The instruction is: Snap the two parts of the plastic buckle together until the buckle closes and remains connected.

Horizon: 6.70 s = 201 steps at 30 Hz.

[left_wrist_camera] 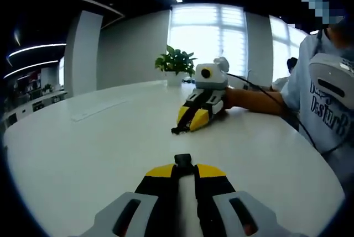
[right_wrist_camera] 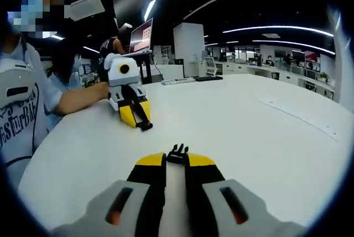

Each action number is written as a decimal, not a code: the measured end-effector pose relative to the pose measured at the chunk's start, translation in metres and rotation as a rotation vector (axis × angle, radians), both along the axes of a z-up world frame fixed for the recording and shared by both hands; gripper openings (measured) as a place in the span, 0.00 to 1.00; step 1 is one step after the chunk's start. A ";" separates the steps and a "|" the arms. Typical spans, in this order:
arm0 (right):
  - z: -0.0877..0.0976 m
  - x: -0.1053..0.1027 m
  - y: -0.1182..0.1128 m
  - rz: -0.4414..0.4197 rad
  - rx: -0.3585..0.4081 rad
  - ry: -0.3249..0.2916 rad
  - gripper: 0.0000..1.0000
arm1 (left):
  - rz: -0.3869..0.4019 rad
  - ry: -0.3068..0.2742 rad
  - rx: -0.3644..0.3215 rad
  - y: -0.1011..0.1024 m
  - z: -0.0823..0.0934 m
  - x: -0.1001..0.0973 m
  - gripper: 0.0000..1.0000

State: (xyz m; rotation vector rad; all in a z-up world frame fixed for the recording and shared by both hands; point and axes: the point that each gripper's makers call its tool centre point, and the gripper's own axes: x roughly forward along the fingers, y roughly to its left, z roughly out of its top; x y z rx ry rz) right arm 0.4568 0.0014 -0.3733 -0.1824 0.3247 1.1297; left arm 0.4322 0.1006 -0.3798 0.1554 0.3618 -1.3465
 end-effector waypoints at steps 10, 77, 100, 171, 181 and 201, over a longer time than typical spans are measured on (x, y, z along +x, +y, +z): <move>0.000 -0.012 0.007 0.073 0.000 0.006 0.14 | -0.027 -0.014 0.003 -0.001 0.000 -0.005 0.11; 0.002 -0.075 0.049 0.412 -0.019 -0.081 0.13 | -0.243 -0.001 0.001 -0.018 0.000 -0.049 0.11; 0.001 -0.103 0.053 0.548 -0.027 -0.066 0.13 | -0.358 -0.001 0.002 -0.019 0.001 -0.074 0.11; -0.001 -0.115 0.060 0.591 -0.027 -0.039 0.12 | -0.392 0.002 0.009 -0.027 -0.001 -0.085 0.11; 0.001 -0.114 0.060 0.573 -0.025 -0.045 0.13 | -0.371 0.003 0.007 -0.026 -0.001 -0.081 0.11; -0.002 -0.093 0.056 0.486 -0.028 -0.048 0.13 | -0.296 -0.013 0.006 -0.024 -0.001 -0.066 0.12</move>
